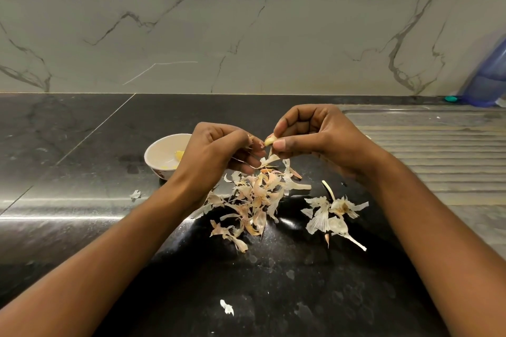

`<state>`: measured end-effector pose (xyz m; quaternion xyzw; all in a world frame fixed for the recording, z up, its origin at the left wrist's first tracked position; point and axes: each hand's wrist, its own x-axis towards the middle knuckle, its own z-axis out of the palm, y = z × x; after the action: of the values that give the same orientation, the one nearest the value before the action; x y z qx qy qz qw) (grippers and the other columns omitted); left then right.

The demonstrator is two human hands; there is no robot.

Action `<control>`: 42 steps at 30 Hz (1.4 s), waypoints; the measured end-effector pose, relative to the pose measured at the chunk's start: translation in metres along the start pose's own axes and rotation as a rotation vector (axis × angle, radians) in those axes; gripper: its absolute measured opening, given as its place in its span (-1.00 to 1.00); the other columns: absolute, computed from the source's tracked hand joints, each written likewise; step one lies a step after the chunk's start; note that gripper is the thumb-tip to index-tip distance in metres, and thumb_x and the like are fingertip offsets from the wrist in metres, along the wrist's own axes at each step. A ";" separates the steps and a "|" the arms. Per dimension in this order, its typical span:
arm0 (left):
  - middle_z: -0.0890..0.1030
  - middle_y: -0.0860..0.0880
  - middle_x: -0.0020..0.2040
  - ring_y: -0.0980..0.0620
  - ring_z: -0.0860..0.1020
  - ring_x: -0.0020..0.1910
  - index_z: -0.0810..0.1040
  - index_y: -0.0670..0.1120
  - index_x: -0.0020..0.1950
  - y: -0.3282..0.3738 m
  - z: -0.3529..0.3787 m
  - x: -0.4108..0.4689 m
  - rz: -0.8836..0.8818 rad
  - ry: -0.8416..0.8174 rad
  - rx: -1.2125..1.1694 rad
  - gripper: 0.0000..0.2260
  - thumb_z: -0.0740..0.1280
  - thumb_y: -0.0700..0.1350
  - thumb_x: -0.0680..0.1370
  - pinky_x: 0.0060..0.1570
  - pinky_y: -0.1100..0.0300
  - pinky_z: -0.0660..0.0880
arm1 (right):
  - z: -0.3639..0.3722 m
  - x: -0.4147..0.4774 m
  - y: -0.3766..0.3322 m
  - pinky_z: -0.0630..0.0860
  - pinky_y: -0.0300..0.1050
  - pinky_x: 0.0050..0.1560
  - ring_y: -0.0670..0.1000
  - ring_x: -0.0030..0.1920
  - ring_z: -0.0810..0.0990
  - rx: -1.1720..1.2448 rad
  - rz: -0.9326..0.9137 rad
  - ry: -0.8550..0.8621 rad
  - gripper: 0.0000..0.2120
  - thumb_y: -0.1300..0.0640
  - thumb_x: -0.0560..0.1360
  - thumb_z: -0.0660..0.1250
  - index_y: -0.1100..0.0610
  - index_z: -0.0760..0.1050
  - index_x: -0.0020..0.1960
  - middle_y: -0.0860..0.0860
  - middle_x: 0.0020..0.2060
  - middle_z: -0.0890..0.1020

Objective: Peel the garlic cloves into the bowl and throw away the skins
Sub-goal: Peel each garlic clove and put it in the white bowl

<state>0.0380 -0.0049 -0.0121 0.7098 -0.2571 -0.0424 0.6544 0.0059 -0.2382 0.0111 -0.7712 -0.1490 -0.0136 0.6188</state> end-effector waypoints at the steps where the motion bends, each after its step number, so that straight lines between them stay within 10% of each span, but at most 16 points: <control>1: 0.74 -0.26 -0.09 -0.36 0.68 -0.08 0.71 -0.33 -0.01 0.000 0.000 0.000 0.002 0.002 0.001 -0.74 0.23 -0.30 0.67 -0.11 -0.04 0.66 | 0.000 0.000 0.000 0.72 0.01 0.07 0.23 0.05 0.77 0.000 -0.002 -0.001 -0.78 0.34 0.48 0.54 0.22 0.65 0.11 0.21 0.03 0.77; 15: 0.77 -0.09 -0.12 -0.10 0.75 -0.15 0.76 -0.18 0.07 -0.003 0.001 -0.002 0.128 0.014 0.151 -0.83 0.58 -0.19 0.50 -0.10 0.07 0.71 | 0.003 -0.002 -0.002 0.71 -0.02 0.15 0.14 0.08 0.76 -0.019 -0.022 -0.015 -0.77 0.27 0.43 0.56 0.20 0.73 0.09 0.15 0.00 0.78; 42: 0.66 -0.15 -0.14 -0.09 0.66 -0.17 0.62 -0.26 0.15 -0.006 0.001 0.003 0.111 -0.123 0.041 -0.84 0.30 -0.21 0.70 -0.13 0.05 0.68 | 0.002 0.000 -0.003 0.71 0.02 0.13 0.21 0.09 0.76 0.094 -0.015 0.009 -0.65 0.28 0.39 0.57 0.18 0.62 0.15 0.18 0.05 0.77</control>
<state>0.0423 -0.0066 -0.0173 0.7038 -0.3365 -0.0442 0.6241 0.0045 -0.2353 0.0131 -0.7401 -0.1527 -0.0147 0.6548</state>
